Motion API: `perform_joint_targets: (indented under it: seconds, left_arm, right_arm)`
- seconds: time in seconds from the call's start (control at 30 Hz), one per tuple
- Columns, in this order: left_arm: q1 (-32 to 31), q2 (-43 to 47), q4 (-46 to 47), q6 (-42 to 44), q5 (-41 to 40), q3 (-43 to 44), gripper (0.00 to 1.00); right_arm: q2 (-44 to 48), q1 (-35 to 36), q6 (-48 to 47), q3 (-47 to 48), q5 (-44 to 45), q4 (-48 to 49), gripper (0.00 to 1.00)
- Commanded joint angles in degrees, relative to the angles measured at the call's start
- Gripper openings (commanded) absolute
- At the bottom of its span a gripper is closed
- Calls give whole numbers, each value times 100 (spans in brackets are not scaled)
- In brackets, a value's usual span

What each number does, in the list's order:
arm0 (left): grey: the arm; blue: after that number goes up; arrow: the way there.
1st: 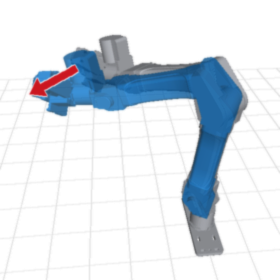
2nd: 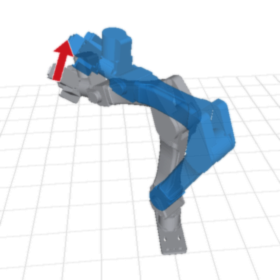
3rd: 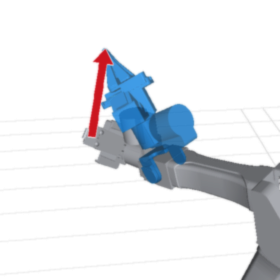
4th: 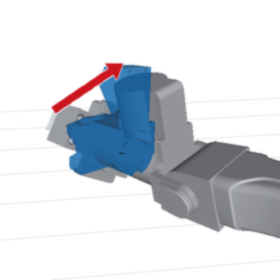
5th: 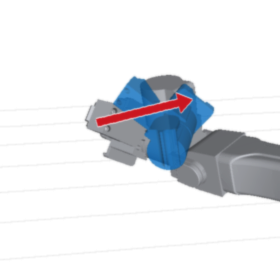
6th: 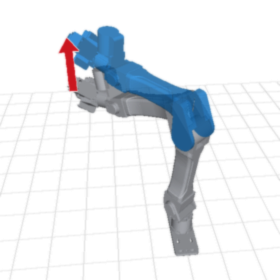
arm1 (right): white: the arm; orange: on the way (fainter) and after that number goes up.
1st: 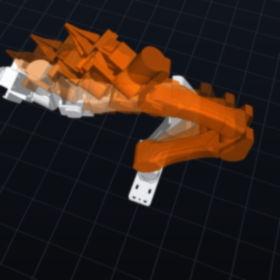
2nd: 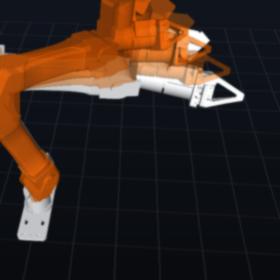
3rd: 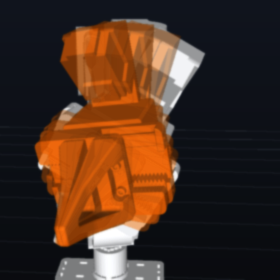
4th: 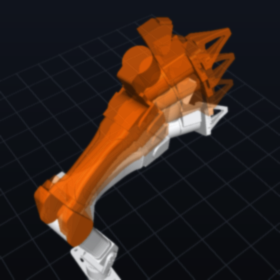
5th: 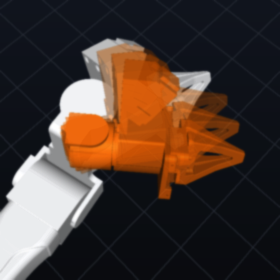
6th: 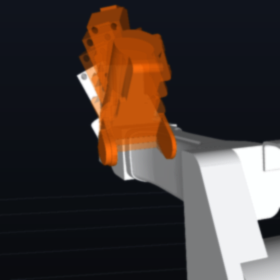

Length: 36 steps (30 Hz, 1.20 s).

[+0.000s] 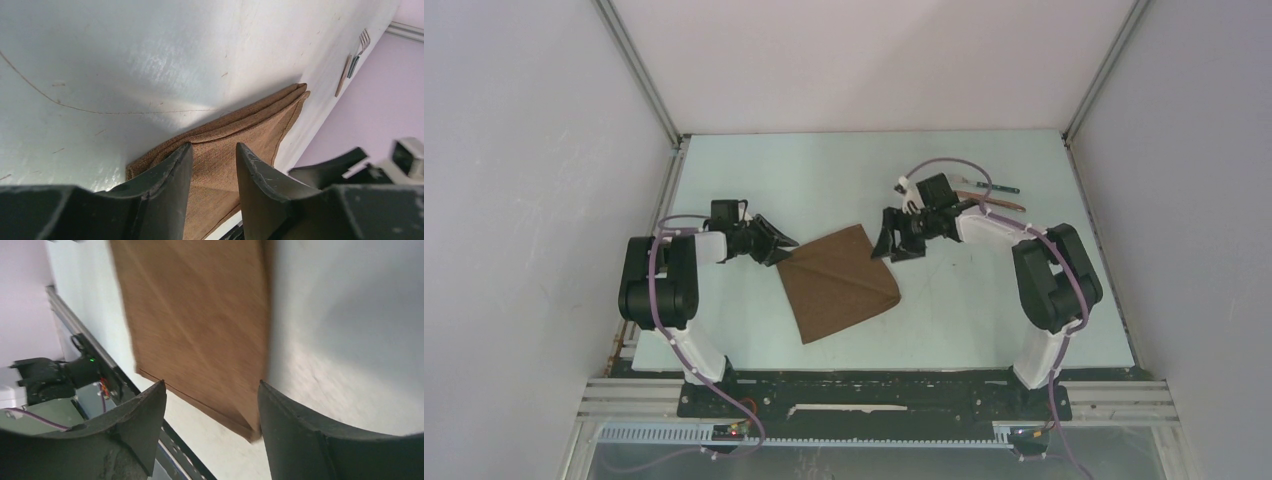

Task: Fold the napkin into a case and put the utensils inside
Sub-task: Rotate the upper triangle-folded napkin at the center of the board.

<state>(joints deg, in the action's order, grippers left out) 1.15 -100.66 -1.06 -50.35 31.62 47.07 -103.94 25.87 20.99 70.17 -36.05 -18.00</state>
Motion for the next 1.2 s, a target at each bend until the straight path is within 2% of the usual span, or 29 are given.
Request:
perform_joint_targets:
  seconds: [0.0, 0.13, 0.3, 0.4, 0.43, 0.53, 0.67, 0.9, 1.17]
  left_arm:
    - [16, -29, -279, 295, -231, 114, 46]
    - [12, -60, -289, 284, -230, 144, 46]
    - [16, -59, -287, 289, -235, 136, 46]
    - [11, -60, -289, 289, -226, 127, 46]
    - [10, -47, -290, 293, -226, 127, 46]
    - [17, -34, -298, 305, -232, 127, 46]
    - [12, -59, -296, 297, -228, 127, 46]
    - [11, -65, -294, 297, -232, 135, 46]
    - [17, -61, -298, 306, -237, 110, 46]
  right_arm:
    - [529, -248, -93, -588, 166, -57, 72]
    - [672, -244, -229, -1026, 211, -106, 57]
    - [610, -289, -271, -1230, 115, 52, 51]
    - [514, -285, -203, -1231, -74, 229, 44]
    - [491, -284, -191, -1231, -76, 247, 44]
    - [457, -255, -243, -1235, 2, 225, 52]
    - [422, -216, -241, -1309, -33, 279, 47]
    - [325, -161, -257, -1491, 8, 371, 45]
    - [254, -82, -201, -1549, -94, 511, 35]
